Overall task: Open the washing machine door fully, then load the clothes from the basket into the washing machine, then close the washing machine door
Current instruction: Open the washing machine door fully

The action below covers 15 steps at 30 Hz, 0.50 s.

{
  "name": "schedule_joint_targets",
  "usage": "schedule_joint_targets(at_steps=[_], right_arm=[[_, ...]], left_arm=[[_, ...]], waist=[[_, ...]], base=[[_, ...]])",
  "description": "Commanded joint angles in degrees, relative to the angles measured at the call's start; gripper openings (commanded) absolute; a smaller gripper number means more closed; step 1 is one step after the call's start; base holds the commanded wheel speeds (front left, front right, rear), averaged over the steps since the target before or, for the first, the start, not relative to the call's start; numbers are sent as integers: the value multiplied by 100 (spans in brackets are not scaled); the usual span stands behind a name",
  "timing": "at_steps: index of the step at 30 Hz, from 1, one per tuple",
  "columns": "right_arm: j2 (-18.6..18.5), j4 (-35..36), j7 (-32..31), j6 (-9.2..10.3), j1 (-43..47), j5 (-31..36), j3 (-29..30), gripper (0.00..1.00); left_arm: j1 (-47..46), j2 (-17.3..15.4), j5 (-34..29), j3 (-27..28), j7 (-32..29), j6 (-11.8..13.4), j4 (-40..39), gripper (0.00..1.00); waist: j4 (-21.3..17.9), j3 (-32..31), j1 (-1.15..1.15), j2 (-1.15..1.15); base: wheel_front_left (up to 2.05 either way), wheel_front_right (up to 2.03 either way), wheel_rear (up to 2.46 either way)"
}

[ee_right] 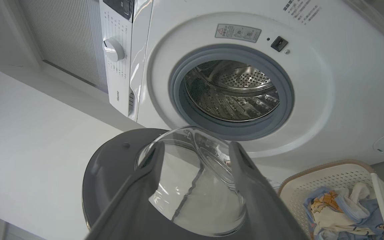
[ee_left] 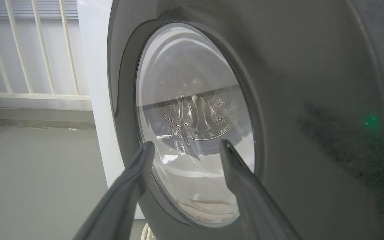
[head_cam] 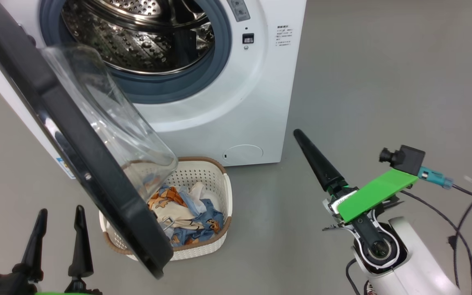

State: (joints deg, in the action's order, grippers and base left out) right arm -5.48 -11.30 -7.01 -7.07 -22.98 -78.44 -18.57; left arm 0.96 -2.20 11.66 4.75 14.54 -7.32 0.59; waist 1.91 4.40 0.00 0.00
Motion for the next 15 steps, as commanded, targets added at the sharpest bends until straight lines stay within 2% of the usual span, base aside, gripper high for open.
schedule_joint_targets(at_steps=[1, 5, 9, 14, 15], right_arm=[[28, 100, 319, -42, 53, 266, -92, 100], [-120, -75, 1036, -42, 98, 945, -91, 100], [-280, -377, 1865, -42, 135, 1968, 36, 100], [-229, -569, 2163, -42, 325, 3267, 477, 100], [-229, -569, 2163, -42, 325, 3267, 477, 100]], left_arm=[[-41, -91, -73, 207, 46, -17, -181, 100], [-8, -83, -74, 217, 46, -17, -166, 100], [42, -76, -76, 219, 46, -17, -164, 100], [101, -72, -75, 216, 46, -17, -167, 100], [101, -72, -75, 216, 46, -17, -167, 100]], waist=[[-31, -24, 0, 0], [-84, -76, 0, 0], [-131, -129, 0, 0], [-168, -178, 0, 0], [-168, -178, 0, 0]], base=[[0, 0, 0], [0, 0, 0], [0, 0, 0], [0, 0, 0], [0, 0, 0]])
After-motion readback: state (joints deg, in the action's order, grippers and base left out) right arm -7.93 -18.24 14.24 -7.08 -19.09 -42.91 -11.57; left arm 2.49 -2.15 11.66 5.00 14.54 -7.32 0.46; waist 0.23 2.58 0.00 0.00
